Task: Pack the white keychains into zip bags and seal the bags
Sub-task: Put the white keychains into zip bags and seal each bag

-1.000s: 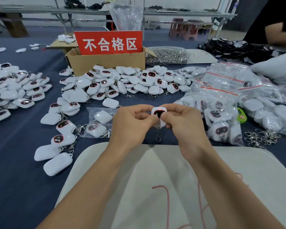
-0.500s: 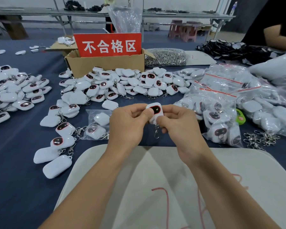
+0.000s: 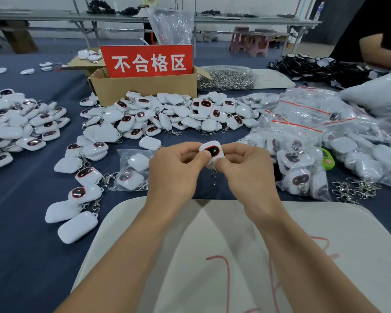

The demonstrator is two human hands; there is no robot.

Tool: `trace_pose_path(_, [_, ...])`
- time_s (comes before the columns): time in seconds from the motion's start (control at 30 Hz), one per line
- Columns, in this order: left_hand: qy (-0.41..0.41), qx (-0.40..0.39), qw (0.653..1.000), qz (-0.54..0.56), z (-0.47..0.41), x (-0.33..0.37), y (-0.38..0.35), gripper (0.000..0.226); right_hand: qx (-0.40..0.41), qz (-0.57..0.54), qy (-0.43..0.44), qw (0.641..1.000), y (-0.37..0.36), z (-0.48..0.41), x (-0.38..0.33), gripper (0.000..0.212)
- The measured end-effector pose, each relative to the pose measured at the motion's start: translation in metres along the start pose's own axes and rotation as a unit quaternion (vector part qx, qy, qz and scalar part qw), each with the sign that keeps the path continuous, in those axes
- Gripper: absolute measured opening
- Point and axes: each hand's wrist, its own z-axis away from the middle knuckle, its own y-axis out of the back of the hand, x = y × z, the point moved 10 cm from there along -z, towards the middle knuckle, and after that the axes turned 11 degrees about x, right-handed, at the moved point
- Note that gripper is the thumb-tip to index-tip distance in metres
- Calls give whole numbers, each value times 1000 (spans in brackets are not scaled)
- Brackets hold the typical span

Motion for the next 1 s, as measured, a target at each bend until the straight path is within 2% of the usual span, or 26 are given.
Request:
trace_pose_path(0.07, [-23, 19, 999, -30, 2, 4, 3, 14, 29, 18, 25, 999, 4, -2, -2, 20])
trace_pose_path(0.17, [-103, 39, 990, -92, 9, 21, 6, 33, 67, 66, 103, 990, 10, -1, -13, 22])
trace_pose_path(0.27, [-139, 47, 984, -106, 14, 29, 6, 24, 77, 100, 152, 980, 12, 1, -21, 25])
trace_pose_path(0.4, [-115, 47, 985, -124, 11, 22, 6, 20, 82, 73, 147, 983, 18, -1, -23, 34])
trace_pose_path(0.57, [-124, 46, 985, -115, 12, 23, 7, 22, 85, 61, 135, 985, 18, 1, -23, 33])
trace_pose_path(0.63, [-135, 35, 985, -106, 11, 24, 7, 37, 70, 23, 106, 992, 16, -1, -21, 28])
trace_pose_path(0.7, [-174, 3, 980, -95, 13, 31, 1, 60, 29, -71, 41, 996, 11, -4, -14, 20])
trace_pose_path(0.73, [-191, -13, 978, -86, 15, 34, -2, 65, 8, -115, -2, 993, 7, -5, -8, 17])
trace_pose_path(0.8, [-185, -25, 979, -76, 13, 31, -5, 56, -10, -142, -64, 988, 4, -6, 2, 16])
trace_pose_path(0.87, [-149, -27, 986, -75, 10, 23, -5, 38, -2, -126, -86, 988, 5, -8, 10, 19])
trace_pose_path(0.97, [-142, -30, 984, -101, 10, 20, -5, 15, 10, -97, -65, 993, 6, -9, 9, 30])
trace_pose_path(1.0, [-149, -27, 982, -114, 10, 21, -5, 15, 3, -91, -51, 995, 4, -8, 6, 29])
